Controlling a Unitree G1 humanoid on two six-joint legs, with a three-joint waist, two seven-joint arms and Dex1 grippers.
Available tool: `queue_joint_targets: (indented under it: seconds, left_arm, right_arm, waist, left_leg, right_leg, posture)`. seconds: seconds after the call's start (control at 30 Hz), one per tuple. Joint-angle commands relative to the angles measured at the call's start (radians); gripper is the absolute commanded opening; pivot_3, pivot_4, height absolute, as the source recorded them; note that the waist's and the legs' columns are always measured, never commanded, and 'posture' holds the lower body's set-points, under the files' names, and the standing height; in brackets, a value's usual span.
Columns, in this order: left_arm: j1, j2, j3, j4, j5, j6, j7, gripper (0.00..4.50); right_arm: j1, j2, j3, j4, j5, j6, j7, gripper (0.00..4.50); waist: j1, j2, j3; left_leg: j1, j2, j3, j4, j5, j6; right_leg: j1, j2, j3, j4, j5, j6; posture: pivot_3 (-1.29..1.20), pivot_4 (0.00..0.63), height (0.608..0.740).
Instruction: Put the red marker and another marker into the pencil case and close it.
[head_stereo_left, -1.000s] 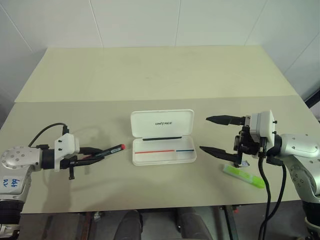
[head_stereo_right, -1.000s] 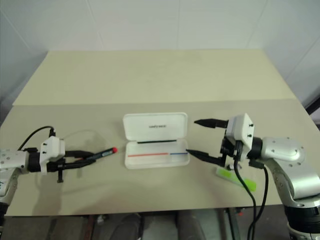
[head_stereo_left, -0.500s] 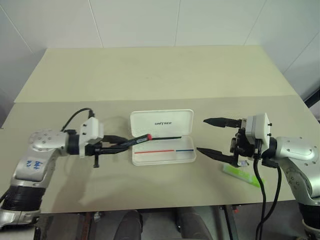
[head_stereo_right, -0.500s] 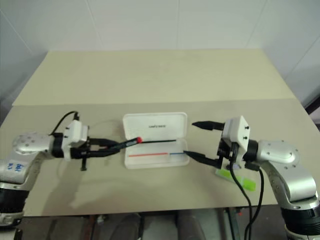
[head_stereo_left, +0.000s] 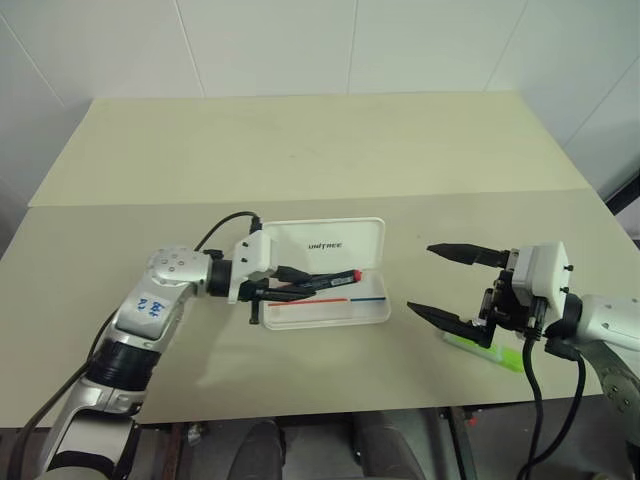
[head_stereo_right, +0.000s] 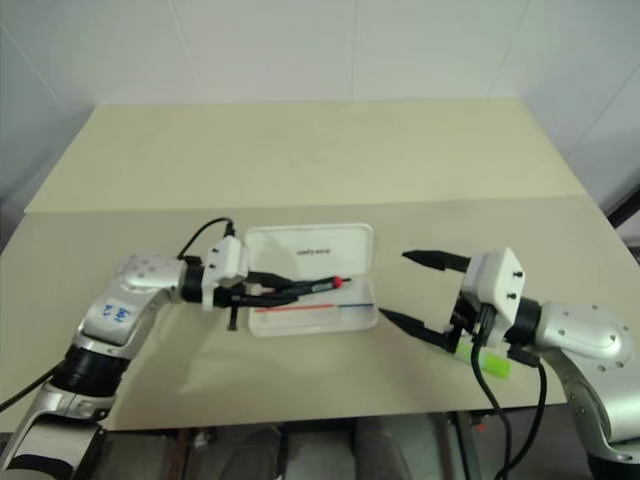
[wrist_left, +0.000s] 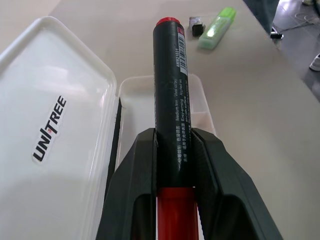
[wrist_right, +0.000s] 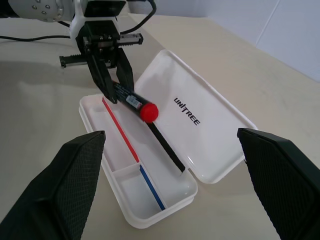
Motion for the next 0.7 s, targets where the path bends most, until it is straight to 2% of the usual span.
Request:
queue_joint_targets:
  seconds: [0.03, 0.27, 0.6, 0.7]
  left_arm:
    - [-0.036, -0.015, -0.007, 0.032, 0.029, -0.044, 0.004, 0.62]
    - [-0.083, -0.044, -0.028, 0.154, 0.103, -0.116, 0.026, 0.62]
    - [-0.083, -0.066, -0.033, 0.157, 0.104, -0.123, 0.0, 0.62]
    - [-0.078, -0.07, -0.033, 0.141, 0.105, -0.112, 0.003, 1.68]
  right_arm:
    - [0.014, -0.013, -0.047, -0.055, 0.025, 0.005, -0.021, 4.5]
    - [0.032, -0.013, -0.059, -0.088, 0.031, 0.016, -0.053, 4.5]
    - [0.001, -0.009, -0.029, -0.086, 0.028, 0.022, -0.072, 4.5]
    - [-0.007, -0.009, -0.023, -0.081, 0.028, 0.022, -0.071, 4.5]
  waist:
    - [-0.002, 0.0, 0.0]
    - [0.0, 0.0, 0.0]
    - [0.002, 0.0, 0.0]
    - [0.001, 0.0, 0.0]
  left_leg:
    - [0.0, 0.0, 0.0, 0.0, 0.0, 0.0]
    - [0.0, 0.0, 0.001, 0.0, 0.0, 0.0]
    - [0.0, 0.0, 0.001, 0.0, 0.0, 0.0]
    - [0.0, 0.0, 0.001, 0.0, 0.0, 0.0]
  right_leg:
    - [0.0, 0.0, 0.0, 0.0, 0.0, 0.0]
    - [0.0, 0.0, 0.001, 0.0, 0.0, 0.0]
    - [0.0, 0.0, 0.001, 0.0, 0.0, 0.001]
    - [0.0, 0.0, 0.001, 0.0, 0.0, 0.001]
  posture:
    - [0.0, 0.15, 0.74]
    - [0.0, 0.15, 0.74]
    - [0.0, 0.15, 0.74]
    - [0.0, 0.15, 0.74]
